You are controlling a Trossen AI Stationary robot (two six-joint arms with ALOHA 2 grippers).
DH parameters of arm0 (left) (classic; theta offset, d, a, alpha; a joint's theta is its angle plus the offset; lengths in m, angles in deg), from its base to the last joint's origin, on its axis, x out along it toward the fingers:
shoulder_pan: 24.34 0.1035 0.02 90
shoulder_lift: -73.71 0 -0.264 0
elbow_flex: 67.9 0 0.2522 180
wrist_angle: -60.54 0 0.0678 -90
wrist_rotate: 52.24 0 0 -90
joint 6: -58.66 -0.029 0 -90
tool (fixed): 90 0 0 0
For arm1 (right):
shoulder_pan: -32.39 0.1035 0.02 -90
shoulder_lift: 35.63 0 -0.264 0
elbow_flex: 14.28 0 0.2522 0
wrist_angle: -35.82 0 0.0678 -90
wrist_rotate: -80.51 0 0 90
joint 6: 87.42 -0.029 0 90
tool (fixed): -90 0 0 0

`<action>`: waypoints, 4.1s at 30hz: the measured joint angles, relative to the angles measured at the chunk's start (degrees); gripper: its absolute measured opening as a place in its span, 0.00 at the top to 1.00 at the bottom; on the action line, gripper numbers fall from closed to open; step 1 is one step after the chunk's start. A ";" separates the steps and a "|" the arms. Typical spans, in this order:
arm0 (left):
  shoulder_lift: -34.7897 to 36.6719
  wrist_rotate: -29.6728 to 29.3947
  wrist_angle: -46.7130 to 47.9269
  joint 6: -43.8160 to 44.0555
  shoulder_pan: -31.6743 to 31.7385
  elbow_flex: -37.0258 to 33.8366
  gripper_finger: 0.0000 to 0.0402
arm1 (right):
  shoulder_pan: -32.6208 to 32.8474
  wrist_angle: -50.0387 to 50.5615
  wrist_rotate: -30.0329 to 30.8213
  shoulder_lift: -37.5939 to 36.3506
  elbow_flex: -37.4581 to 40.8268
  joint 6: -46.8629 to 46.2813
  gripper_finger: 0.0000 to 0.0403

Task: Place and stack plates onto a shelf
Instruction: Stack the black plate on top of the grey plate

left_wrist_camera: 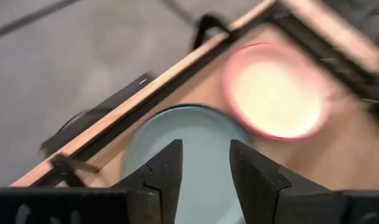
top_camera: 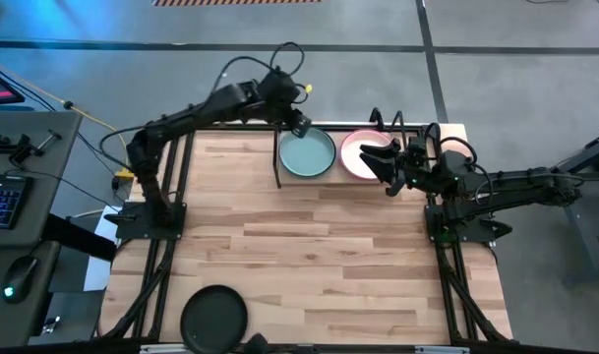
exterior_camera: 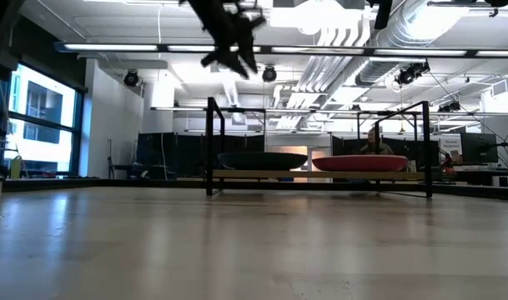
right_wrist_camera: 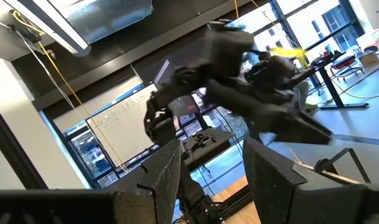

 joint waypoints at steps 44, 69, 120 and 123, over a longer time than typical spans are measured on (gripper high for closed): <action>45.94 -0.01 -27.77 9.33 -35.32 -50.38 0.69 | 0.07 1.27 -2.62 0.11 0.00 0.45 0.61; 11.74 2.94 -17.17 48.49 -82.71 -53.73 0.98 | 0.04 7.73 -2.56 0.13 0.00 -2.15 0.61; 5.13 1.08 -36.42 -9.03 -35.92 -53.87 1.00 | 0.01 10.45 -2.54 0.15 0.00 -2.40 0.61; 5.16 2.60 -35.99 -8.96 -33.45 -52.90 1.00 | 0.00 10.44 -2.54 0.15 0.00 -2.40 0.61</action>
